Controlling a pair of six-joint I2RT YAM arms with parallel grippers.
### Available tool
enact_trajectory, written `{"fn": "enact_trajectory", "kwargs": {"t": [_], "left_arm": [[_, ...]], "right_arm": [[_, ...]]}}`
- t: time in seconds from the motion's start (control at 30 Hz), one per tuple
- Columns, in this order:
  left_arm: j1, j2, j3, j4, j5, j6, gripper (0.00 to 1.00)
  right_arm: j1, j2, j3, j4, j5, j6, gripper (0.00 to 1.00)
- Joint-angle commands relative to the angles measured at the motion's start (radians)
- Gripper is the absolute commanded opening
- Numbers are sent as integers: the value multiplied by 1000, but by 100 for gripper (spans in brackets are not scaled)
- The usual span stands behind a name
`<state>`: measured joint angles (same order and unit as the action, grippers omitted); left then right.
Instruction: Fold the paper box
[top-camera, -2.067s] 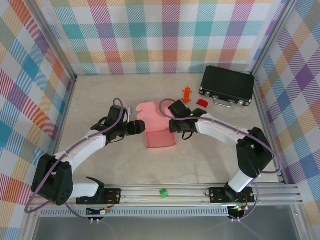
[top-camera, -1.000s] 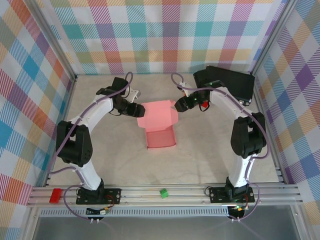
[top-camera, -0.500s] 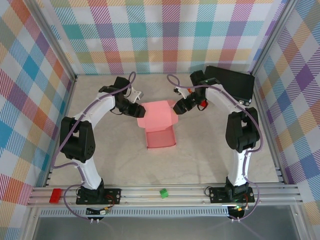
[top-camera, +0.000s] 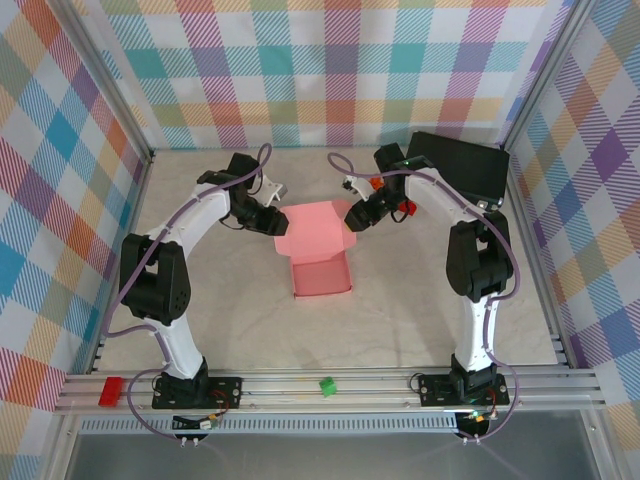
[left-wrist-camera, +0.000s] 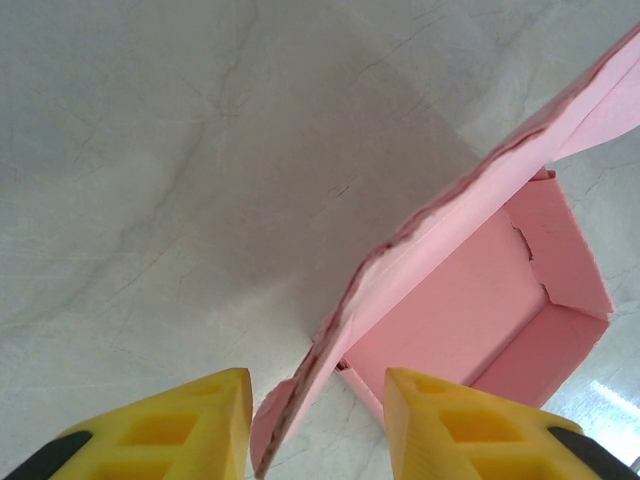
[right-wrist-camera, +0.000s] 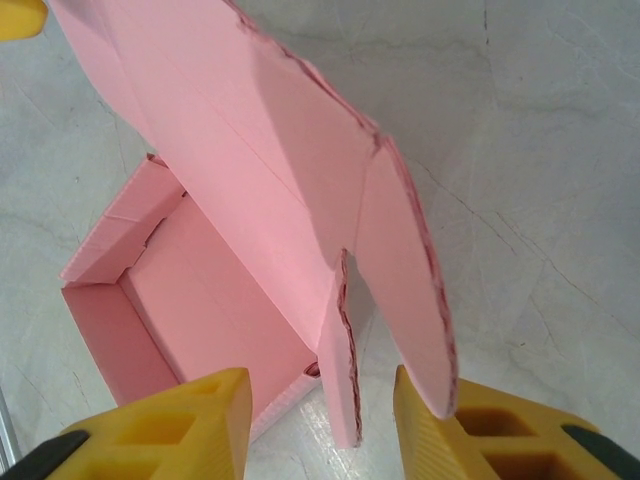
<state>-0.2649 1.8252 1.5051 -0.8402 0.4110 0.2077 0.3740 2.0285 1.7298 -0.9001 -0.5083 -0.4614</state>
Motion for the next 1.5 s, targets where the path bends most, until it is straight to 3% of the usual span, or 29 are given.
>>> {"fn": "enact_trajectory", "kwargs": {"t": [0.0, 0.6, 1.0, 1.17, 1.47], "left_arm": [[10, 12, 18, -36, 23, 25, 37], [7, 26, 14, -42, 37, 28, 31], [4, 27, 27, -44, 39, 21, 8], [-9, 23, 32, -21, 18, -4, 3], [-61, -13, 26, 89, -100, -79, 0]], "right_arm": [[8, 13, 31, -17, -6, -20, 39], [17, 24, 38, -19, 22, -20, 26], [23, 3, 26, 5, 62, -11, 11], [31, -46, -32, 87, 102, 33, 5], [80, -167, -186, 311, 248, 173, 2]]}}
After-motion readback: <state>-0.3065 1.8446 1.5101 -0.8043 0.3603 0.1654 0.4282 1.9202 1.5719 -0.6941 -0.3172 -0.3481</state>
